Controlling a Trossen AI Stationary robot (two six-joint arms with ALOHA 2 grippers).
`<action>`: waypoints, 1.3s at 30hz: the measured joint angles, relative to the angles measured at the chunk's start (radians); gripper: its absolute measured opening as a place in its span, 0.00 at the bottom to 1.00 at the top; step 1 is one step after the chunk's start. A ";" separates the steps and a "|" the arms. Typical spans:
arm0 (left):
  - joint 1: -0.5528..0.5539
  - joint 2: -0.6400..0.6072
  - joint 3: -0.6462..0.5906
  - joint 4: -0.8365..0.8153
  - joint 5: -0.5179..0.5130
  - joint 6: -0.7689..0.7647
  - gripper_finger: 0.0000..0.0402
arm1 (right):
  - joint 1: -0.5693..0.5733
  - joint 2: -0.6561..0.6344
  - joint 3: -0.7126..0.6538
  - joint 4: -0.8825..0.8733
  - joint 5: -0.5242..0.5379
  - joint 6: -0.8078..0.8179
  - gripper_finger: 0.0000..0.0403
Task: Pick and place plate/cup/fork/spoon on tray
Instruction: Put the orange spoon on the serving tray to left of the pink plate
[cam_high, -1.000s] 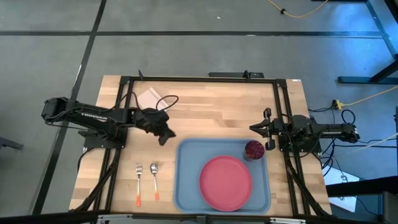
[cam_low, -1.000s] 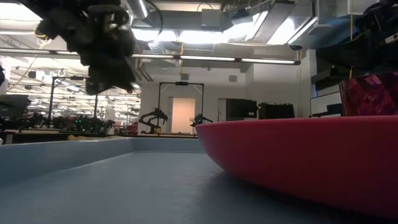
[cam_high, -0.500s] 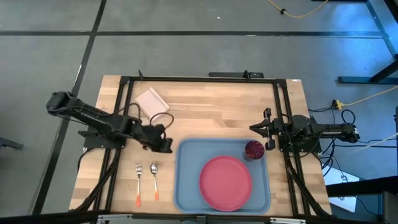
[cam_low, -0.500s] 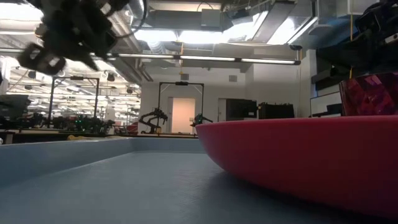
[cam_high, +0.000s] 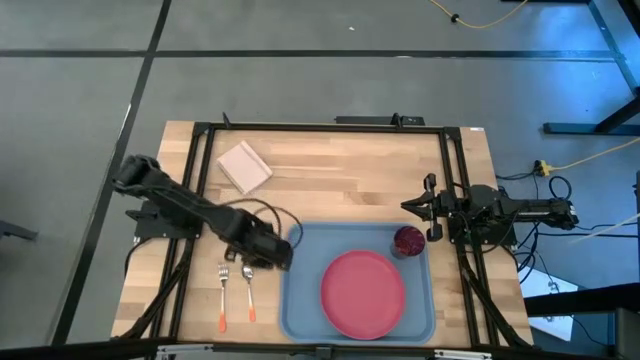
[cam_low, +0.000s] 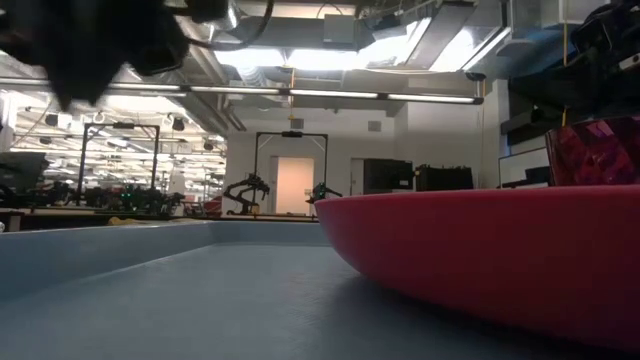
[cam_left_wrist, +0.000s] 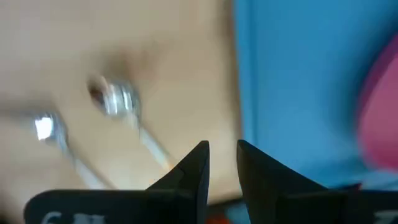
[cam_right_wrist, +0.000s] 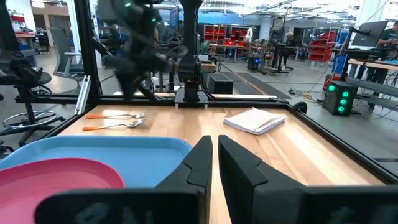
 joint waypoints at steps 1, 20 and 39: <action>-0.018 0.025 0.016 0.003 0.040 -0.026 0.18 | 0.000 0.000 0.000 0.000 0.000 0.000 0.08; -0.263 0.161 0.034 -0.106 -0.117 -0.480 0.18 | 0.000 0.000 0.000 0.000 0.000 0.000 0.08; -0.267 0.187 -0.048 0.001 -0.089 -0.507 0.18 | 0.000 0.000 0.000 0.000 0.000 -0.002 0.08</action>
